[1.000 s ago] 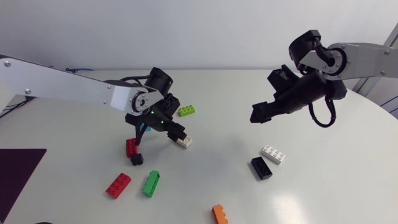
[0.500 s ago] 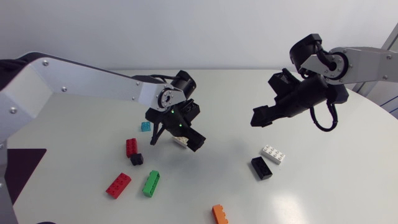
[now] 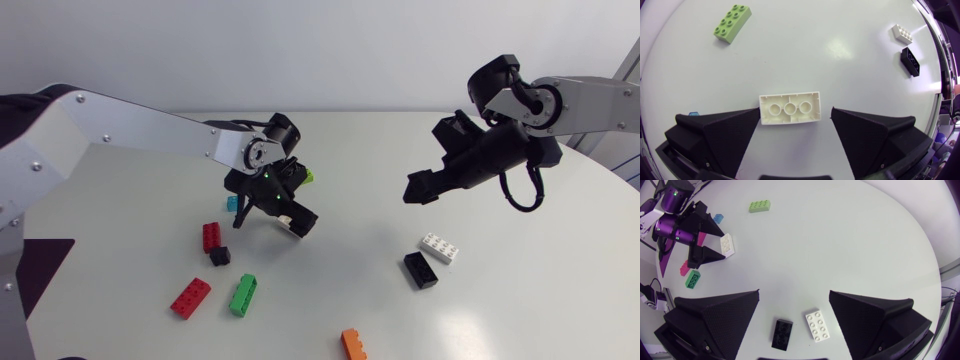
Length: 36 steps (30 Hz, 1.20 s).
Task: Sort duplo bricks by size, large to the right and small to the left
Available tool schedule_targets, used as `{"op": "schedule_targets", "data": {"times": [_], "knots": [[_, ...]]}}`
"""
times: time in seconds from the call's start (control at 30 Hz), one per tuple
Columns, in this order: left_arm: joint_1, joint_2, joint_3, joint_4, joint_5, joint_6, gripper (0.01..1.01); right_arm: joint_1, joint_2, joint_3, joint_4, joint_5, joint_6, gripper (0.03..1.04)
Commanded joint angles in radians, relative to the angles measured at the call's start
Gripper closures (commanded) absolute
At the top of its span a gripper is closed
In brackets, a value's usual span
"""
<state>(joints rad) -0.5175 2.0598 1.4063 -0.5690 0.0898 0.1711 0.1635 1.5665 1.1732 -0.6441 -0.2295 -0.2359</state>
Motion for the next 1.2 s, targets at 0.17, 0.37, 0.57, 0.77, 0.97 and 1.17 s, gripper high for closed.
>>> {"op": "schedule_targets", "data": {"times": [0.17,0.37,0.57,0.77,0.97,1.17], "knots": [[-0.004,0.082,0.049,0.0,-0.015,-0.013,0.041,-0.002,-0.011,-0.047,0.017,-0.005,-0.016,0.06],[-0.004,0.085,0.06,0.009,-0.018,-0.012,0.257,-0.005,-0.006,-0.053,0.027,-0.005,-0.016,0.06],[-0.004,0.105,0.054,0.031,-0.019,-0.018,0.689,-0.005,-0.008,-0.061,0.029,-0.007,-0.014,0.06],[0.005,0.053,0.031,0.058,-0.025,-0.008,0.713,-0.019,-0.011,-0.063,0.029,-0.01,-0.016,0.06],[0.068,0.042,0.117,0.069,-0.058,-0.031,0.711,-0.021,-0.011,-0.076,0.037,-0.013,-0.016,0.06],[0.059,0.043,0.14,0.067,-0.056,-0.033,0.711,-0.021,-0.005,-0.075,0.043,-0.013,-0.016,0.06]]}}
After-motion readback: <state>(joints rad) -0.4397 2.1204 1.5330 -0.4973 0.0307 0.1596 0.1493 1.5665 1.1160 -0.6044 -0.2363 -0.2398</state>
